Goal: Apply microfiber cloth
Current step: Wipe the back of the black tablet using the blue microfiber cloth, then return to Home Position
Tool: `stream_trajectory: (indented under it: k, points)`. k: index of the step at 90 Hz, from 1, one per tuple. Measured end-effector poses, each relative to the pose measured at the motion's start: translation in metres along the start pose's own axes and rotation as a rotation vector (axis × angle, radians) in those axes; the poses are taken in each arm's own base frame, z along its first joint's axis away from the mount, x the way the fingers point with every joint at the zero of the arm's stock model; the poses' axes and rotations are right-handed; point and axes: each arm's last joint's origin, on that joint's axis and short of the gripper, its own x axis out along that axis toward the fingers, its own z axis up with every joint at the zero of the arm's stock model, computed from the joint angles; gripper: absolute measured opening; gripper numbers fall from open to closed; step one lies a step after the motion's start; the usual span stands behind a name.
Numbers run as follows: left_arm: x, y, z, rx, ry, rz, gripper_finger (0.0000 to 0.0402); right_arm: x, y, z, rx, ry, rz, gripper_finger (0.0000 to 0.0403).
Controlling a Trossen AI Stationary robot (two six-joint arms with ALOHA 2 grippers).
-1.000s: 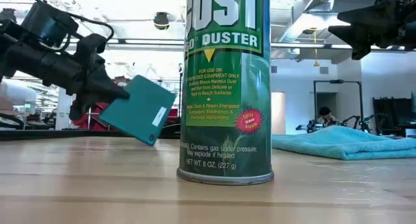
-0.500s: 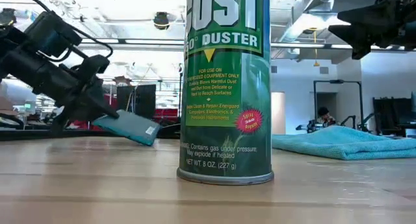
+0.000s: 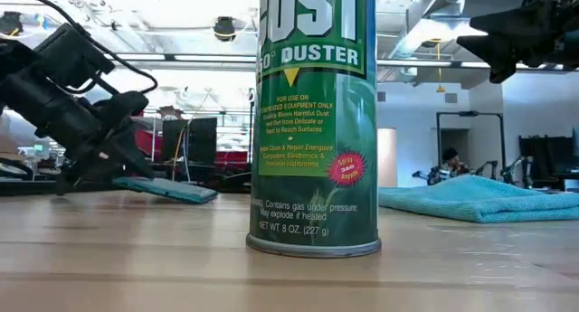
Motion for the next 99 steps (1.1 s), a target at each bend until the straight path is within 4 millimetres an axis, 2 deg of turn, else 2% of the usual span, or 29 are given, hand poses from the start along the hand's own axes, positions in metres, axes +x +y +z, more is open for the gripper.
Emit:
stream_trajectory:
  k: [22, 37, 51, 73, 99]
  points:
    - [0.0, -0.002, 0.0, 0.037, 0.009, -0.031, 0.0156, 0.0, 0.0, -0.003, -0.01, 0.029, 0.0, 0.0172]
    - [-0.002, -0.01, 0.003, 0.166, 0.008, -0.087, 0.0159, 0.0, 0.0, -0.004, -0.014, 0.043, 0.0, 0.0172]
    - [-0.01, -0.022, 0.009, 0.269, -0.064, -0.205, 0.015, 0.0, 0.0, -0.005, -0.018, 0.053, 0.0, 0.0172]
    - [-0.028, -0.026, 0.008, 0.418, -0.164, -0.328, 0.0127, 0.0, 0.0, -0.008, -0.026, 0.079, -0.002, 0.0172]
    - [-0.05, -0.032, 0.003, 0.686, -0.267, -0.494, 0.0112, -0.001, -0.001, -0.015, -0.024, 0.15, -0.007, 0.0172]
